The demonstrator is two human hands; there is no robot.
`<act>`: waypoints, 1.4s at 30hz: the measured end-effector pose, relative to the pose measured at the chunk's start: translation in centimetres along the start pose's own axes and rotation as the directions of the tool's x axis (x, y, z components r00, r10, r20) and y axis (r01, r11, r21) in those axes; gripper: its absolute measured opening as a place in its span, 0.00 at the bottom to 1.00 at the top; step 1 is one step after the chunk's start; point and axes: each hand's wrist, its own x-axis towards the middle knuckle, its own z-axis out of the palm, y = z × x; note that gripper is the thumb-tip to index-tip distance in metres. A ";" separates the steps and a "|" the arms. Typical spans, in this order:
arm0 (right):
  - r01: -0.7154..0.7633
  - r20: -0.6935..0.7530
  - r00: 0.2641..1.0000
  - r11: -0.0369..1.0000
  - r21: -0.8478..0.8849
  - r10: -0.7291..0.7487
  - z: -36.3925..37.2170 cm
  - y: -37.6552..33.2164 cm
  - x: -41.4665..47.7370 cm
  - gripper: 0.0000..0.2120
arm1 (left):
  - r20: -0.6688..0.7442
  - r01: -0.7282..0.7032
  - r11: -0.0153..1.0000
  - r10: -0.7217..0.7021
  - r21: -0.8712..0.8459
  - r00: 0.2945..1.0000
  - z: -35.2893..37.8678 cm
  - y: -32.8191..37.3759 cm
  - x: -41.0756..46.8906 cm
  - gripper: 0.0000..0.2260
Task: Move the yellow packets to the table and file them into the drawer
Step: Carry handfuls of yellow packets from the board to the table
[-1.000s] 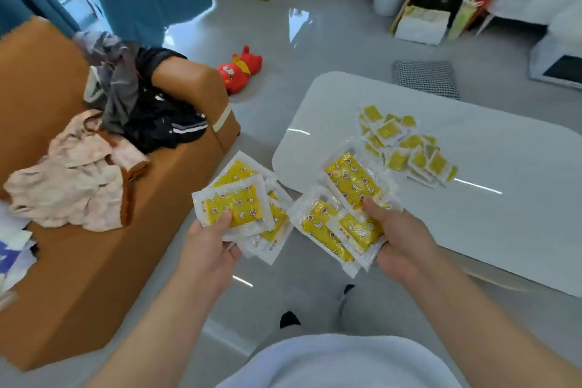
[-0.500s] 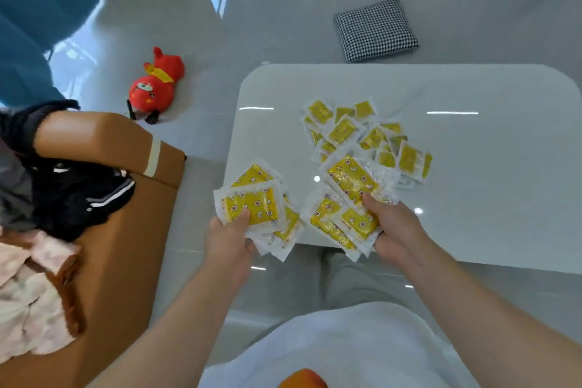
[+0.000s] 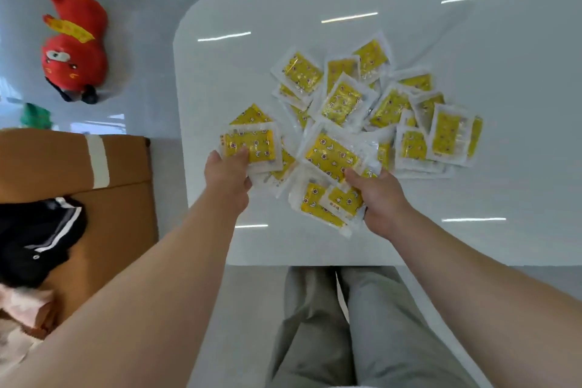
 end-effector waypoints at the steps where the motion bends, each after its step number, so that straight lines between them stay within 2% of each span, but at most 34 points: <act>1: -0.016 -0.009 1.000 1.000 0.005 0.016 0.3 0.6 1.7 0.12 | 0.001 0.010 1.000 -0.010 0.015 1.000 1.2 0.0 2.0 0.11; 6: -0.055 -0.054 0.997 0.998 0.035 0.057 1.9 2.8 8.2 0.17 | 0.026 0.029 0.999 -0.030 0.038 0.999 5.8 -0.7 9.1 0.07; 9: -0.073 -0.118 0.990 0.996 0.048 0.078 2.8 3.3 10.2 0.12 | 0.005 0.018 0.998 -0.018 0.059 1.000 7.1 -2.2 11.3 0.07; 11: -0.033 -0.165 0.986 0.999 -0.002 0.032 3.4 3.7 11.0 0.11 | -0.069 -0.031 0.991 0.041 0.129 0.997 7.3 -3.3 12.2 0.07; 13: -0.001 -0.207 0.978 0.999 -0.041 -0.007 4.1 4.0 11.2 0.12 | -0.118 -0.129 0.944 0.171 0.304 0.978 7.3 -4.0 12.6 0.11; 15: 0.007 -0.238 0.971 0.999 -0.046 -0.018 4.9 4.2 10.7 0.17 | -0.111 -0.164 0.883 0.234 0.439 0.966 7.4 -4.1 12.7 0.17; 17: 0.006 -0.251 0.968 0.999 -0.034 -0.015 5.4 4.2 9.7 0.29 | -0.094 -0.127 0.853 0.200 0.506 0.975 7.3 -3.7 12.3 0.21; 20: -0.013 -0.257 0.967 0.998 -0.061 -0.003 5.5 3.6 7.4 0.40 | -0.033 -0.106 0.738 0.172 0.667 0.985 6.7 -2.9 11.1 0.24; 22: -0.028 -0.271 0.963 0.994 -0.108 -0.003 5.3 3.0 5.7 0.42 | 0.021 -0.143 0.671 0.188 0.728 0.982 5.9 -2.6 9.7 0.25; 25: -0.024 -0.289 0.957 0.975 -0.220 -0.042 4.6 1.6 3.2 0.41 | 0.046 -0.171 0.636 0.208 0.752 0.977 4.2 -1.7 6.5 0.25; 27: -0.024 -0.274 0.960 0.964 -0.266 -0.052 4.5 0.2 0.7 0.36 | 0.073 -0.178 0.677 0.181 0.714 0.981 2.7 -1.4 3.8 0.21; 31: -0.011 -0.210 0.975 0.940 -0.342 -0.065 5.5 -1.8 -4.8 0.25 | 0.100 -0.113 0.881 0.075 0.459 0.992 -1.3 -1.1 -3.6 0.05; 34: 0.007 -0.154 0.986 0.926 -0.378 -0.070 6.6 -2.2 -8.6 0.15 | 0.146 -0.084 0.949 0.042 0.302 0.988 -4.2 -0.8 -9.4 0.07; 36: -0.001 -0.114 0.992 0.911 -0.412 -0.050 7.6 -2.2 -11.3 0.04 | 0.131 -0.052 0.981 0.027 0.185 0.991 -6.0 -0.9 -12.6 0.08; 37: -0.008 -0.097 0.995 0.906 -0.423 -0.036 8.2 -2.2 -12.6 0.02 | 0.120 -0.035 0.991 0.019 0.131 0.993 -6.8 -1.0 -14.1 0.09; 42: -0.002 0.063 0.997 0.858 -0.514 0.040 10.1 -1.0 -18.8 0.03 | 0.019 0.054 0.995 -0.052 -0.085 0.998 -11.5 -2.4 -19.9 0.11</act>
